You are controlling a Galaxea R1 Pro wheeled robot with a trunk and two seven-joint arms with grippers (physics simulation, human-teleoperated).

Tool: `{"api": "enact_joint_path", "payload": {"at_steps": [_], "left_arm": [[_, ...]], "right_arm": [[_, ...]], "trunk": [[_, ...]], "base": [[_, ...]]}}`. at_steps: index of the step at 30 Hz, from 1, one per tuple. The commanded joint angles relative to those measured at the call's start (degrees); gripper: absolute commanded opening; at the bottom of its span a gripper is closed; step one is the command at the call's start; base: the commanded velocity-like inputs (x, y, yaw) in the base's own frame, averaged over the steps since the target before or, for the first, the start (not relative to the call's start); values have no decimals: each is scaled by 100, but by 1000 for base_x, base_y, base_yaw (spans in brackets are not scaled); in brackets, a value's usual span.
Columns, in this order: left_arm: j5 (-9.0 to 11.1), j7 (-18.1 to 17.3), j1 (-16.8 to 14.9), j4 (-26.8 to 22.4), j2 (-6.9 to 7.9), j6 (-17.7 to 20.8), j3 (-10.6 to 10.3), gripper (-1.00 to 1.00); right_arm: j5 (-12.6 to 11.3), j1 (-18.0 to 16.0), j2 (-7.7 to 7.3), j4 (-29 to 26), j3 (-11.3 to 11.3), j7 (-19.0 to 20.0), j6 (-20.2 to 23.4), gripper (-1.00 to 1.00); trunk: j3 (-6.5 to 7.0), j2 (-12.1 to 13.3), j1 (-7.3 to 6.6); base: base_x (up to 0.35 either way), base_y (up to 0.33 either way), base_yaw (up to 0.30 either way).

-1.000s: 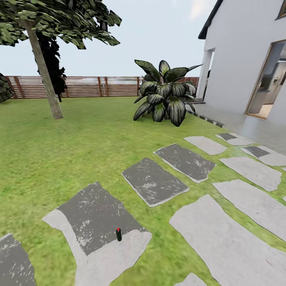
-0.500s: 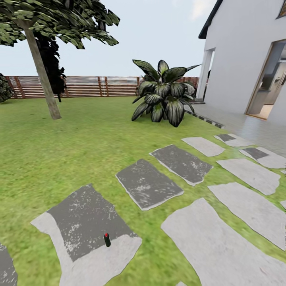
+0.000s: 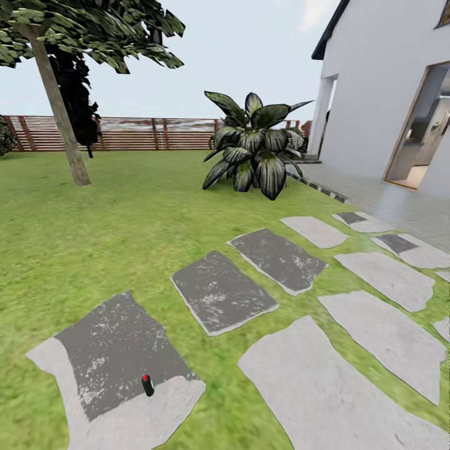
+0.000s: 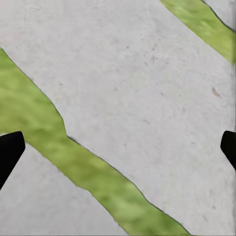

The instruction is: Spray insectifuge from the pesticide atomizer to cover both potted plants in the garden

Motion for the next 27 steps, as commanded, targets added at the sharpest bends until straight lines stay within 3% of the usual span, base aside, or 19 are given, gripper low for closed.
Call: {"api": "enact_joint_path", "payload": {"at_steps": [1,27], "left_arm": [[2,2,-3,3,1,-18,0,100],[7,5,-3,3,1,-18,0,100]], "right_arm": [[0,-4,0,4,0,-9,-18,100],[0,-4,0,-4,0,-10,-18,100]], "trunk": [[-5,-2,0],[-5,-2,0]], "base": [[108,-264,53],[108,-264,261]]}}
